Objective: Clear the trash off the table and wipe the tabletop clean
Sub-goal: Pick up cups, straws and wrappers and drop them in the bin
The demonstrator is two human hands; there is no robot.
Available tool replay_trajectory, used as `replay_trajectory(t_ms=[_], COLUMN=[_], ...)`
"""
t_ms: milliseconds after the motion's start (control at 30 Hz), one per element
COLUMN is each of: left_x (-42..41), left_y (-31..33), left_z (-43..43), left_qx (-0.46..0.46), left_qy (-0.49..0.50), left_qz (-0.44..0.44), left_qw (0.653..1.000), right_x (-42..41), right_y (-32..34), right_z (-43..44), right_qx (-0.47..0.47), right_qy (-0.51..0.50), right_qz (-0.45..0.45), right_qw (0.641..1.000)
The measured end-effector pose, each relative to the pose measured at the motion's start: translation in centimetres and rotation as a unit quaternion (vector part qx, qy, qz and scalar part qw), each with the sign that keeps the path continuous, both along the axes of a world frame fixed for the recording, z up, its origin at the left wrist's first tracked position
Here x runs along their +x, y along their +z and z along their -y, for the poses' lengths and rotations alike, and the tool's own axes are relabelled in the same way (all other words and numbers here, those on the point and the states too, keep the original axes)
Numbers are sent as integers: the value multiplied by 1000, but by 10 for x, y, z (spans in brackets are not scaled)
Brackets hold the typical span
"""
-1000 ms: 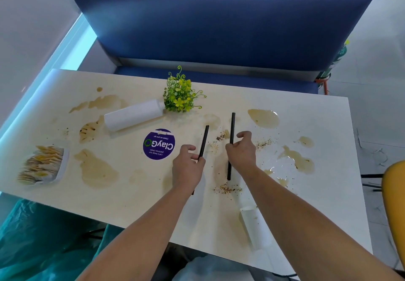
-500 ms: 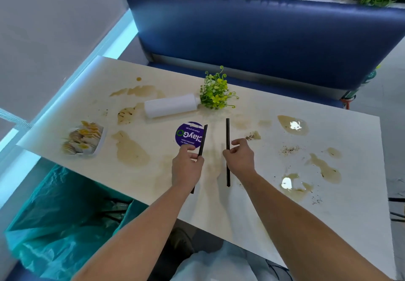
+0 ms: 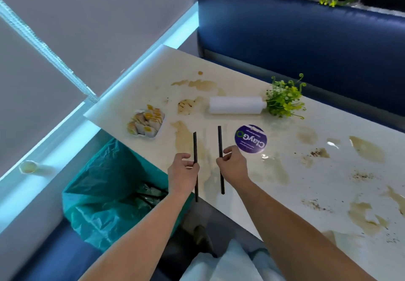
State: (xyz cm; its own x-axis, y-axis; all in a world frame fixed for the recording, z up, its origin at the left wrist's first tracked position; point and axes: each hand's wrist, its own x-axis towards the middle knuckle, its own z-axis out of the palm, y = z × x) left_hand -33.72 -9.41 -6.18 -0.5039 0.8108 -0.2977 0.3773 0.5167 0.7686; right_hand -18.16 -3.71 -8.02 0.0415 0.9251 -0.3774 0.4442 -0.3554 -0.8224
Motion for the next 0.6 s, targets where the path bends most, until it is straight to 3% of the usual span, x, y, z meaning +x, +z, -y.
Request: replay_trajectory(t_ms=[600], left_x=[-194], left_y=[-38], left_z=[76], left_qx=[-52], left_qy=[154], left_qz=[7], left_qw=[987], right_x=[-221], right_y=[-29], right_z=[33], right_qx=[-18], right_qy=[249], right_qz=[55], right_qw=[967])
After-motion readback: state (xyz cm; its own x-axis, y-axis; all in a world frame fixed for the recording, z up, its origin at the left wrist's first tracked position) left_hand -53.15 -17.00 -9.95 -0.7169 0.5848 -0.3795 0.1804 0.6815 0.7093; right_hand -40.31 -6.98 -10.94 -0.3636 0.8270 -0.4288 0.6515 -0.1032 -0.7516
